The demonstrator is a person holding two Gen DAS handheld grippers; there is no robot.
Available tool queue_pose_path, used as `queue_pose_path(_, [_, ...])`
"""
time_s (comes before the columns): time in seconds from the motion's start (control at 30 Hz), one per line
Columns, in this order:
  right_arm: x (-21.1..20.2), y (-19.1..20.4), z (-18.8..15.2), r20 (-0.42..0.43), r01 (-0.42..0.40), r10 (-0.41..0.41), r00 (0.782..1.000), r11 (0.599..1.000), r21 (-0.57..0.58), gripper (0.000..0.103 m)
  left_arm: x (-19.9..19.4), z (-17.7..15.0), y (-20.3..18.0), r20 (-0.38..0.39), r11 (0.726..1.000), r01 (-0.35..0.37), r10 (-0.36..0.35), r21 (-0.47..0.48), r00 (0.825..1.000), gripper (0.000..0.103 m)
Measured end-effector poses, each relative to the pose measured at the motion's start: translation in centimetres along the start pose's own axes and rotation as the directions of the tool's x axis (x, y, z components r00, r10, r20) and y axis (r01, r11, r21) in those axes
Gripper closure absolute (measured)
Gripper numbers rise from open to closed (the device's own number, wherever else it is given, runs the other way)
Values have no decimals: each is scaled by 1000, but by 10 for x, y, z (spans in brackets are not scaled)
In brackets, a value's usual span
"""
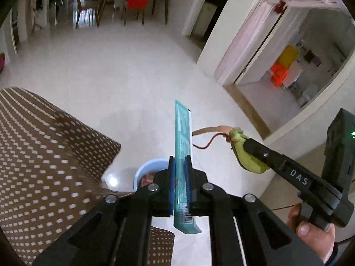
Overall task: Collect trash
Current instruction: 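Carry the toothpaste box and bananas over the blue bin and open both tools, then move both tools back over the last wrappers on the table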
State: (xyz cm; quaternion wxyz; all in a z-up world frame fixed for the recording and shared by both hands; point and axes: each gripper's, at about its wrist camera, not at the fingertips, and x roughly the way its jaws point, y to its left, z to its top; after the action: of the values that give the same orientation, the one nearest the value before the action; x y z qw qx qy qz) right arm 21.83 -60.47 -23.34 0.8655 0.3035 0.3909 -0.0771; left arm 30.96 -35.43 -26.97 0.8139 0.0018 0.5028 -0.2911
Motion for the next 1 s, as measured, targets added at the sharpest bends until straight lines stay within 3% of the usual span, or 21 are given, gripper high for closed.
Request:
queue_pose_path(0.13, [23, -16, 3, -43, 5, -3, 999, 999, 40, 84, 38, -1, 7, -102, 1000, -9, 7, -15, 995, 94])
queue_pose_path(0.17, [33, -24, 3, -60, 13, -10, 998, 998, 55, 73, 51, 1, 4, -135, 1000, -7, 6, -6, 991, 93])
queue_pose_path(0.2, [41, -26, 2, -79, 14, -9, 997, 998, 69, 43, 59, 1, 4, -151, 1000, -13, 13, 1, 988, 76])
queue_pose_path(0.23, [48, -29, 0, -101, 18, -9, 995, 996, 84, 32, 66, 0, 7, -163, 1000, -26, 27, 7, 986, 59])
queue_pose_path(0.27, [56, -35, -2, -119, 27, -15, 993, 994, 105, 28, 71, -1, 10, -188, 999, -43, 40, -14, 981, 35])
queue_pose_path(0.37, [66, -47, -9, -146, 30, -8, 989, 989, 147, 25, 64, -1, 11, -146, 1000, -27, 27, 0, 989, 24])
queue_pose_path(0.53, [59, -49, -13, -129, 40, -19, 991, 986, 161, 7, 51, -2, 12, -106, 999, -34, 34, 9, 994, 22])
queue_pose_path(0.7, [41, -45, -9, -100, 85, -70, 993, 984, 159, 6, 25, 5, 4, -60, 999, -28, 29, 21, 998, 19])
queue_pose_path(0.77, [34, -40, -11, -89, 91, -78, 993, 984, 155, 6, 8, 4, 4, -13, 998, -62, 62, 25, 998, 14])
queue_pose_path(1.0, [9, -12, -10, -41, 101, -97, 994, 989, 111, 6, -46, -1, 9, 62, 998, -68, 66, 19, 996, 14])
